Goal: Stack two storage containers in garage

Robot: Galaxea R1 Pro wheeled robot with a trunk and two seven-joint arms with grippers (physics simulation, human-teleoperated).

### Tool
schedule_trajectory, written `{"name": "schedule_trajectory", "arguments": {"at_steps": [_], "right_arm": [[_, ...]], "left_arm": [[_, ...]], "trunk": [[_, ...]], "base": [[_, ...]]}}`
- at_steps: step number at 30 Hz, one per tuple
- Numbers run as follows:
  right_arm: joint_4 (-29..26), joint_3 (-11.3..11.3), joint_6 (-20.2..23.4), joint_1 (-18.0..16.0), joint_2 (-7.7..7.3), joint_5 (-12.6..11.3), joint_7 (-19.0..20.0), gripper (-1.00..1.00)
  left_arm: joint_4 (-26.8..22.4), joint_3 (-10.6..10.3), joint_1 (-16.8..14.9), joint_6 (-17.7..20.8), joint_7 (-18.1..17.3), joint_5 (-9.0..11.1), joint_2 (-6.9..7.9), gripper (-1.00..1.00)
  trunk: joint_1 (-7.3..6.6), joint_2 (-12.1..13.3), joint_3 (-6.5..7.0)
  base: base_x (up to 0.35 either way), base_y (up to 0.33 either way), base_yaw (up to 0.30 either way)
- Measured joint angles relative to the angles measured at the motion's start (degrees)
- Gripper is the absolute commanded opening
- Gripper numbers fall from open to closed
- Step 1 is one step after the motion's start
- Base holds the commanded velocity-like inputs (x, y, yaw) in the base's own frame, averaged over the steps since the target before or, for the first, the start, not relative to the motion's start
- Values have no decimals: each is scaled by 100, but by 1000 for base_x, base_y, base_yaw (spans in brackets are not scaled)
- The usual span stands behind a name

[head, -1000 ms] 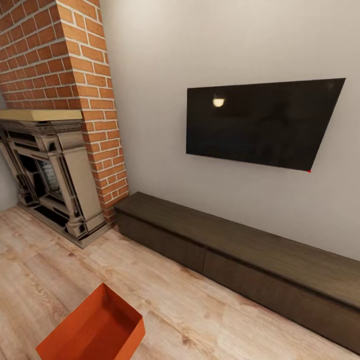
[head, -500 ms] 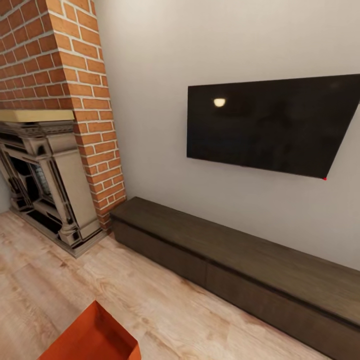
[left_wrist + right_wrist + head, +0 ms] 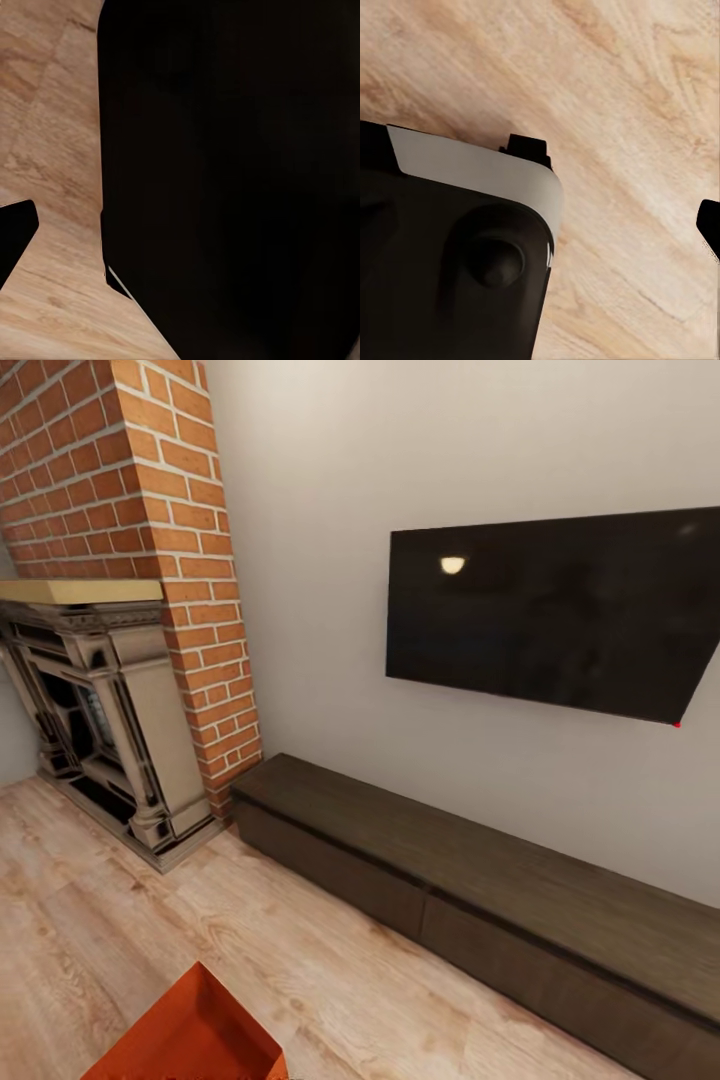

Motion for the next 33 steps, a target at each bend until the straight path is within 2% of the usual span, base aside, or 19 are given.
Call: {"name": "schedule_trajectory", "arguments": {"at_steps": [33], "right_arm": [[0, 0, -2, 0, 0, 0, 2, 100]], "left_arm": [[0, 4, 0, 0, 1, 8, -1, 100]], "trunk": [[0, 0, 0]], "base": [[0, 0, 267]]}}
